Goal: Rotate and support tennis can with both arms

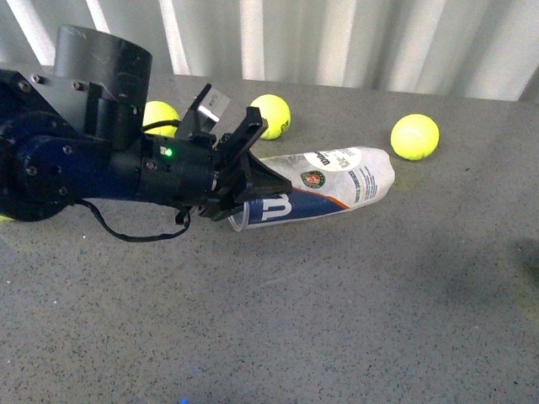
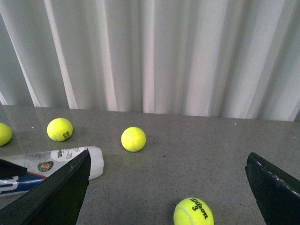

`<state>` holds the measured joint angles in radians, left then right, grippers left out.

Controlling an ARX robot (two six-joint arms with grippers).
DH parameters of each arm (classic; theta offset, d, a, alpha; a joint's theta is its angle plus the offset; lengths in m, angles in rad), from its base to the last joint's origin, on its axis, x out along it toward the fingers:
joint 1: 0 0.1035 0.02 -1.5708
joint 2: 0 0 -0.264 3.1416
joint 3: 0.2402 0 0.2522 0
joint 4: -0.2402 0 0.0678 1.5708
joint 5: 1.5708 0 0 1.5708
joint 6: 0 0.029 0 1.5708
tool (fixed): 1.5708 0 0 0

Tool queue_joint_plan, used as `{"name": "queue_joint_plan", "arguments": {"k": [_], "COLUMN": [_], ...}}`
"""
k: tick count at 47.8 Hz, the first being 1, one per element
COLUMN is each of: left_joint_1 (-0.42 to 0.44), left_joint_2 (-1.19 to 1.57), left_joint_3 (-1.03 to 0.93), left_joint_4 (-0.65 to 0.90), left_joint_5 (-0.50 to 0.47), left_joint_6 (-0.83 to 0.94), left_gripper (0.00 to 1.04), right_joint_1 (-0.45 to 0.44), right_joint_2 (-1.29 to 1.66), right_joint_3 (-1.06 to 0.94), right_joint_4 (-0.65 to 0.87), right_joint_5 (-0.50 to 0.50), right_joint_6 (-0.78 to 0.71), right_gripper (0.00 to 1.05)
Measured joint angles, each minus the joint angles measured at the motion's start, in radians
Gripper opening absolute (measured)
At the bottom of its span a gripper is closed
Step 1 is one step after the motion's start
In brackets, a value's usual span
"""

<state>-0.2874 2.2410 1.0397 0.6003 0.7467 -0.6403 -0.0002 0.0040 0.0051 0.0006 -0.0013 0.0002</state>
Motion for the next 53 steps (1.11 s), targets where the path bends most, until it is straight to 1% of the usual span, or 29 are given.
{"name": "queue_joint_plan", "arguments": {"k": [3, 5, 8, 10, 11, 12, 13, 16, 17, 19, 23, 24, 27, 31, 34, 35, 38, 43, 47, 51, 53], "left_joint_1": [0.006, 0.009, 0.016, 0.022, 0.024, 0.025, 0.026, 0.021, 0.014, -0.001, -0.056, -0.078, -0.128, -0.171, -0.185, -0.191, -0.195, -0.196, -0.193, -0.187, -0.187], "left_joint_2": [-0.072, -0.107, -0.169, -0.220, -0.259, -0.285, -0.324, -0.396, -0.425, -0.454, -0.475, -0.473, -0.454, -0.416, -0.389, -0.372, -0.333, -0.266, -0.231, -0.211, -0.207], "left_joint_3": [-0.020, -0.024, -0.022, -0.012, 0.003, 0.016, 0.040, 0.109, 0.156, 0.230, 0.415, 0.472, 0.587, 0.689, 0.739, 0.760, 0.793, 0.829, 0.834, 0.830, 0.827], "left_joint_4": [-0.044, -0.080, -0.174, -0.271, -0.356, -0.409, -0.493, -0.657, -0.739, -0.847, -1.091, -1.169, -1.334, -1.485, -1.552, -1.578, -1.616, -1.677, -1.688, -1.695, -1.707], "left_joint_5": [0.015, 0.004, -0.018, -0.032, -0.063, -0.081, -0.120, -0.179, -0.212, -0.258, -0.387, -0.437, -0.541, -0.651, -0.723, -0.767, -0.859, -0.922, -0.969, -1.048, -1.071], "left_joint_6": [0.009, 0.020, 0.071, 0.126, 0.180, 0.209, 0.278, 0.400, 0.468, 0.563, 0.793, 0.853, 1.008, 1.164, 1.240, 1.281, 1.371, 1.465, 1.550, 1.619, 1.643], "left_gripper": [0.04, 0.04, 0.04, 0.04, 0.04, 0.04, 0.04, 0.04, 0.04, 0.04, 0.04, 0.04, 0.04, 0.04, 0.04, 0.04, 0.04, 0.04, 0.04, 0.04, 0.04], "right_joint_1": [0.000, 0.000, 0.000, 0.000, 0.000, 0.000, 0.000, 0.000, 0.000, 0.000, 0.000, 0.000, 0.000, 0.000, 0.000, 0.000, 0.000, 0.000, 0.000, 0.000, 0.000], "right_joint_2": [0.000, 0.000, 0.000, 0.000, 0.000, 0.000, 0.000, 0.000, 0.000, 0.000, 0.000, 0.000, 0.000, 0.000, 0.000, 0.000, 0.000, 0.000, 0.000, 0.000, 0.000], "right_joint_3": [0.000, 0.000, 0.000, 0.000, 0.000, 0.000, 0.000, 0.000, 0.000, 0.000, 0.000, 0.000, 0.000, 0.000, 0.000, 0.000, 0.000, 0.000, 0.000, 0.000, 0.000], "right_joint_4": [0.000, 0.000, 0.000, 0.000, 0.000, 0.000, 0.000, 0.000, 0.000, 0.000, 0.000, 0.000, 0.000, 0.000, 0.000, 0.000, 0.000, 0.000, 0.000, 0.000, 0.000], "right_joint_5": [0.000, 0.000, 0.000, 0.000, 0.000, 0.000, 0.000, 0.000, 0.000, 0.000, 0.000, 0.000, 0.000, 0.000, 0.000, 0.000, 0.000, 0.000, 0.000, 0.000, 0.000], "right_joint_6": [0.000, 0.000, 0.000, 0.000, 0.000, 0.000, 0.000, 0.000, 0.000, 0.000, 0.000, 0.000, 0.000, 0.000, 0.000, 0.000, 0.000, 0.000, 0.000, 0.000, 0.000], "right_gripper": [0.98, 0.98, 0.98, 0.98, 0.98, 0.98, 0.98, 0.98, 0.98, 0.98, 0.98, 0.98, 0.98, 0.98, 0.98, 0.98, 0.98, 0.98, 0.98, 0.98, 0.98]}}
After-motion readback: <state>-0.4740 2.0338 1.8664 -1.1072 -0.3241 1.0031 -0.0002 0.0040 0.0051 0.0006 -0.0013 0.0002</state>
